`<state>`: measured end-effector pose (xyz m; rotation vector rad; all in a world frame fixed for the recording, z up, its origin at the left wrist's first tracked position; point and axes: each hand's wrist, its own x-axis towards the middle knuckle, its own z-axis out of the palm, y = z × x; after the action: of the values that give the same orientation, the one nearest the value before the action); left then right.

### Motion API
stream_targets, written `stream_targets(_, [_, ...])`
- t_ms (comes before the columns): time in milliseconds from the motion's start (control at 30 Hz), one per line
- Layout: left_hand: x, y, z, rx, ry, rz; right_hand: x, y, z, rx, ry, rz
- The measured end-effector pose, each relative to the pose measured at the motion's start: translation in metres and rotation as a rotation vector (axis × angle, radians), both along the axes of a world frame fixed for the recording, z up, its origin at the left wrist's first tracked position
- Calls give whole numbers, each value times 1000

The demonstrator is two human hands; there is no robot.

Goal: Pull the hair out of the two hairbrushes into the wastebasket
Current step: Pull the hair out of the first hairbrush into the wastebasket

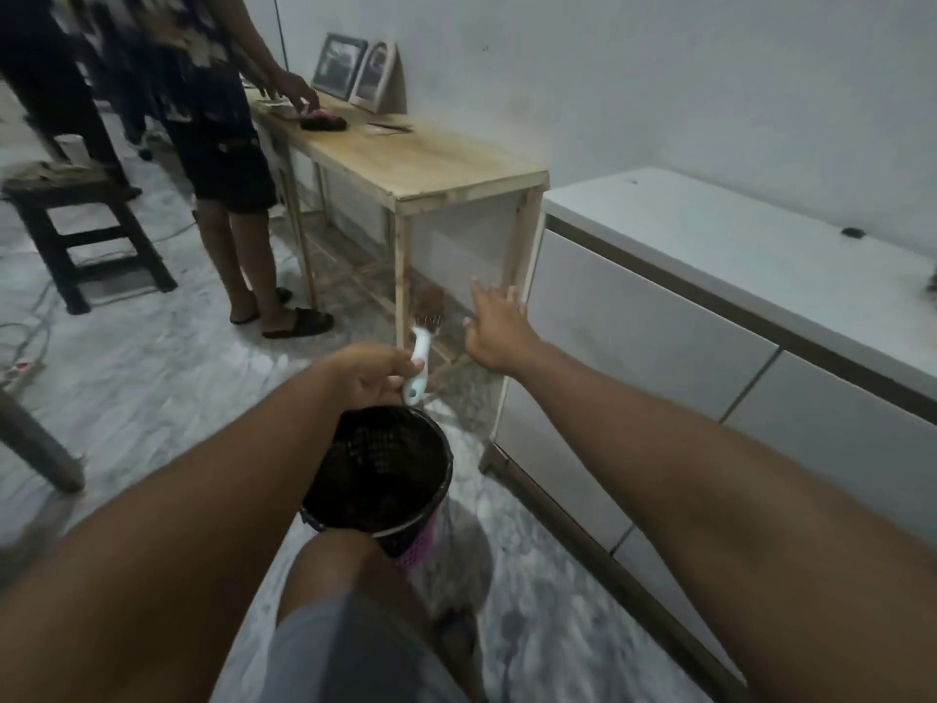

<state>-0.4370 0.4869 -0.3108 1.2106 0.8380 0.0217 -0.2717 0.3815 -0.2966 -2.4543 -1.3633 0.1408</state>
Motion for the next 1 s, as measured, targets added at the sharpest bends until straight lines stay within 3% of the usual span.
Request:
stream_targets(267, [-25, -13, -48, -49, 15, 25, -16, 4, -51, 4, 141, 0])
stream_targets(733, [27, -42, -87, -56, 116, 205, 40, 10, -112, 233, 526, 102])
stream_targets(1000, [9, -24, -155, -164, 189, 308, 32, 76, -186, 102, 708, 61])
